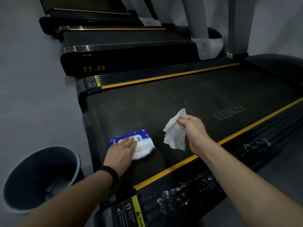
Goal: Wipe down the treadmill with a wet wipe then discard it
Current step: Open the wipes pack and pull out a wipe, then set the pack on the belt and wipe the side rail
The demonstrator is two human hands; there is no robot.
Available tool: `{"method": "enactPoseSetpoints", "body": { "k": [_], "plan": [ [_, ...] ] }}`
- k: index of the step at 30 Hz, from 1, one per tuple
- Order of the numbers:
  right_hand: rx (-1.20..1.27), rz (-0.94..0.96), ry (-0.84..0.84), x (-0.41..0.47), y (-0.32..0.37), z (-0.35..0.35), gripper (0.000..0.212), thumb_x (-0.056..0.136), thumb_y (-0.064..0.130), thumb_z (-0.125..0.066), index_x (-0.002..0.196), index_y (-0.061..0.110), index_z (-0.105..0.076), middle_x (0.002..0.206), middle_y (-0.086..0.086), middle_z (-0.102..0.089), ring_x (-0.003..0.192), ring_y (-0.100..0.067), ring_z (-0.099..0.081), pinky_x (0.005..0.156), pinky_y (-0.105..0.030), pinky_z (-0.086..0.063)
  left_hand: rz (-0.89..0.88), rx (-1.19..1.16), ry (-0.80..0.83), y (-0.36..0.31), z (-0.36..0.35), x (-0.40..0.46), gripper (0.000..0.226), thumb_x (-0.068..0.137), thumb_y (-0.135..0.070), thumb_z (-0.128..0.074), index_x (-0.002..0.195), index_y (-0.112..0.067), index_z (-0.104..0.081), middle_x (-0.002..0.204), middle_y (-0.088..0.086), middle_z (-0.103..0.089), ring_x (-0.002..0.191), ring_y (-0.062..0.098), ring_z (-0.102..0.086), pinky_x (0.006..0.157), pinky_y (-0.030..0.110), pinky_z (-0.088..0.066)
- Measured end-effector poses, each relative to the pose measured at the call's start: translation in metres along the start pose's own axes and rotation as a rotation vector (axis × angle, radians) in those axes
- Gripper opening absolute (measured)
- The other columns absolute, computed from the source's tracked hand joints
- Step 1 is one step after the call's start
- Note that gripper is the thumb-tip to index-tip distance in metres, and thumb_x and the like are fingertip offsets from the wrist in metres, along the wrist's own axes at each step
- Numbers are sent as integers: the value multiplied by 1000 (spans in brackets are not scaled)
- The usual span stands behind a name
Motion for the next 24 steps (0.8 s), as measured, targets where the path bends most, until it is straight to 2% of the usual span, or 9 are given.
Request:
{"method": "enactPoseSetpoints", "body": {
  "k": [4,6,10,13,16,18,21,23,24],
  "plan": [
    [54,-7,-29,-8,-2,14,18,99,23,-57,102,16,-73,96,-4,-76,90,-22,-72,75,-38,-58,197,22,35,30,5,38,47,101,-24,-39,147,-20,-37,156,-1,-34,142,17,-33,105,38,-40],
    [67,10,-25,-10,-4,21,19,98,22,-57,100,16,-75,93,-3,-77,89,-22,-74,79,-39,-58,206,13,55,43,1,49,45,101,-22,-38,145,-22,-39,155,-3,-35,141,16,-34,102,40,-43],
    [89,45,17,-17,-7,26,20,101,20,-54,99,15,-73,87,1,-78,86,-17,-75,71,-30,-56,195,-15,105,51,-7,56,44,99,-22,-44,142,-22,-42,154,-2,-38,140,17,-35,101,44,-46],
    [-50,131,23,-28,-2,25,24,104,22,-48,101,18,-72,93,4,-77,94,-16,-72,74,-29,-56,186,-102,147,48,-8,52,49,101,-27,-39,148,-16,-32,159,3,-28,145,20,-24,113,42,-33],
    [-302,329,36,-53,10,24,28,105,28,-45,98,16,-69,96,-3,-74,94,-20,-70,84,-49,-57,99,-74,208,45,-10,41,60,101,-41,-34,153,-13,-20,162,8,-16,148,23,-14,120,41,-17],
    [-334,447,61,-78,20,21,28,105,27,-44,95,19,-69,93,-3,-72,90,-17,-69,82,-49,-56,76,-46,266,44,-11,36,63,101,-47,-30,154,-16,-16,163,5,-12,149,21,-10,121,41,-13],
    [-319,503,99,-104,26,20,31,105,27,-44,87,25,-68,84,-5,-69,83,-22,-66,73,-46,-54,92,-37,338,40,-1,44,61,101,-46,-29,152,-14,-23,162,7,-17,148,21,-16,120,40,-17],
    [-293,475,133,-108,23,19,32,102,32,-43,87,20,-67,85,-10,-68,86,-28,-66,77,-53,-53,104,-69,334,31,13,45,56,101,-42,-35,149,-12,-32,159,8,-25,145,21,-24,118,39,-20],
    [-280,441,142,-107,21,19,31,101,33,-43,89,19,-68,87,-10,-69,88,-28,-67,80,-56,-54,118,-159,299,23,22,41,52,100,-37,-42,146,-14,-36,157,7,-31,142,20,-29,117,38,-22]
  ]
}}
Point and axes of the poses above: each hand's wrist, its own x-axis towards the middle knuckle, its own z-axis out of the back of the hand, y = z × x, the point moved 5 cm from there along x, towards the middle knuckle
